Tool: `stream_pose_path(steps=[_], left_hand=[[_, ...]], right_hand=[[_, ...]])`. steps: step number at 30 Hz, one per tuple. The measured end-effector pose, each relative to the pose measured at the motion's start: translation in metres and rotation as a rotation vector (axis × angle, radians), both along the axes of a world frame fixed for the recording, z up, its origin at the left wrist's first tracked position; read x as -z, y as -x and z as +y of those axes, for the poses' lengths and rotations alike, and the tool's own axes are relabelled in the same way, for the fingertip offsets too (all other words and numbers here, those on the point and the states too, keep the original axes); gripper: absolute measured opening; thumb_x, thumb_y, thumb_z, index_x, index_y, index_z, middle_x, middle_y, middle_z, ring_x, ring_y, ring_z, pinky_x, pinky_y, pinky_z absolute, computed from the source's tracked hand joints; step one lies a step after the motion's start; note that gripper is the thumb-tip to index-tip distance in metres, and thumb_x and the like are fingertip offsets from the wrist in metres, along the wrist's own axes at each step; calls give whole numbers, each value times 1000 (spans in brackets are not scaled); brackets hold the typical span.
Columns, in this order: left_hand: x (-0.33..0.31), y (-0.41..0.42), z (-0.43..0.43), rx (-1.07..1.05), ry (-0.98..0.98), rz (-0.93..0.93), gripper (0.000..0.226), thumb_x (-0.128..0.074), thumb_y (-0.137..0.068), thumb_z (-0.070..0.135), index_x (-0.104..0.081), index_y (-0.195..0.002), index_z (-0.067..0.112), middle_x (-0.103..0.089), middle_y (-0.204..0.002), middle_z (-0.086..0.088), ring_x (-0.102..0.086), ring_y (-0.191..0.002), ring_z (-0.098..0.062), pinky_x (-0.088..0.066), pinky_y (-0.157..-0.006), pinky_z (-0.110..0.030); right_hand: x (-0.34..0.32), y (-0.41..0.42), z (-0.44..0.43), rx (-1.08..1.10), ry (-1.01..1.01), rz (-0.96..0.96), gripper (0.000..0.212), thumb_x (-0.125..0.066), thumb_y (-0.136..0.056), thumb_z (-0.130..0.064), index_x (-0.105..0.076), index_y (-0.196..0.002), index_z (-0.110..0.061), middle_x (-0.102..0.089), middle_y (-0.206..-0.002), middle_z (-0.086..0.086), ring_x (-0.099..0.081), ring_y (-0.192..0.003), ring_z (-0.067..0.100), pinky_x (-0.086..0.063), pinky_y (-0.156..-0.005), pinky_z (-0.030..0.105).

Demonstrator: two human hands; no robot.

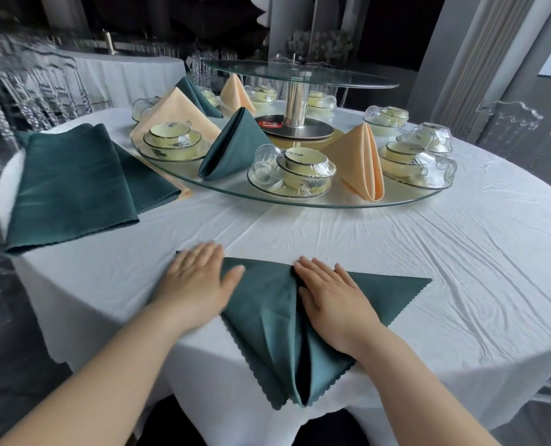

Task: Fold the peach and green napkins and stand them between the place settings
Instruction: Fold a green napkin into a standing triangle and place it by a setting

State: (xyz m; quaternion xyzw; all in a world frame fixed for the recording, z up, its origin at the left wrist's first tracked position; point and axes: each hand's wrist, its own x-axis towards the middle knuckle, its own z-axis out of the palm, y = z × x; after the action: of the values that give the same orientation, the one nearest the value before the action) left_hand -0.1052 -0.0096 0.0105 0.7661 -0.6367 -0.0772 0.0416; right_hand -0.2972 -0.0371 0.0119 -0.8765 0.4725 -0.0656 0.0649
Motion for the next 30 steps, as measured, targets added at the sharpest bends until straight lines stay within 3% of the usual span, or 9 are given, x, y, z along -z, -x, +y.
stream_pose_path(steps=[5, 7, 10, 13, 16, 20, 22, 25, 30], left_hand=[[-3, -45, -4, -102, -9, -4, 53, -11, -99, 39, -7, -148, 17, 1, -156, 4, 2, -142, -9, 5, -114, -30], [-3, -51, -7, -76, 148, 133, 46, -22, -100, 32, -28, -143, 17, -21, -153, 4, -14, -141, -11, -4, -112, -28], [-10, -48, -7, 9, 327, 503, 29, -44, -95, 21, -57, -121, 15, -54, -119, 6, -47, -117, -14, -30, -93, -19], [-21, -43, -15, 144, 185, 569, 20, -59, -88, 20, -61, -107, 23, -58, -99, 12, -51, -92, -5, -35, -71, -6], [-34, -41, -30, 245, -51, 450, 24, -67, -82, 21, -58, -104, 26, -54, -90, 16, -50, -79, -2, -35, -67, -3], [-46, -34, -39, 281, -290, 332, 26, -70, -79, 24, -52, -97, 29, -48, -84, 13, -46, -71, 2, -35, -60, -11], [-50, -31, -41, 282, -341, 285, 17, -70, -80, 24, -55, -88, 26, -50, -78, 13, -47, -67, 0, -35, -55, -11], [-52, -28, -39, 305, -339, 201, 19, -69, -79, 24, -53, -68, 25, -51, -67, 10, -46, -61, -6, -36, -56, -19], [-78, -31, -30, 217, 61, 182, 27, -70, -78, 23, -46, -65, 25, -51, -75, 6, -54, -81, -19, -42, -68, -27]], right_hand=[[3, 0, 0, 20, 14, -42, 74, 1, -76, -45, -8, -146, -22, -5, -155, -6, -4, -142, 7, 10, -107, 16], [1, 2, 1, 12, -26, -177, 63, -13, -88, -46, -12, -145, -18, -13, -154, -2, -10, -141, 9, 3, -108, 14], [-15, 12, -2, 68, -150, -502, 46, -42, -95, -16, -30, -140, -17, -36, -144, 1, -29, -133, 14, -16, -98, 9], [-36, 34, -17, 163, -143, -273, 43, -50, -91, -16, -40, -132, -19, -44, -137, -3, -34, -129, 16, -24, -98, 17], [-54, 48, -30, 204, -289, 122, 47, -57, -86, -26, -37, -128, -22, -45, -132, -4, -34, -123, 18, -31, -97, 28], [-65, 44, -39, 207, -407, 283, 47, -62, -82, -32, -41, -123, -22, -46, -111, -5, -44, -103, 17, -39, -80, 27], [-67, 40, -43, 166, -424, 317, 30, -63, -81, -31, -49, -106, -24, -48, -97, -6, -49, -90, 16, -39, -63, 25], [-70, 37, -44, 112, -402, 331, 19, -62, -80, -28, -46, -70, -27, -49, -75, -8, -47, -68, 11, -33, -53, 23], [-102, 31, -39, 137, -98, 191, 19, -60, -82, -23, -46, -70, -20, -44, -68, -6, -45, -67, 13, -32, -60, 26]])
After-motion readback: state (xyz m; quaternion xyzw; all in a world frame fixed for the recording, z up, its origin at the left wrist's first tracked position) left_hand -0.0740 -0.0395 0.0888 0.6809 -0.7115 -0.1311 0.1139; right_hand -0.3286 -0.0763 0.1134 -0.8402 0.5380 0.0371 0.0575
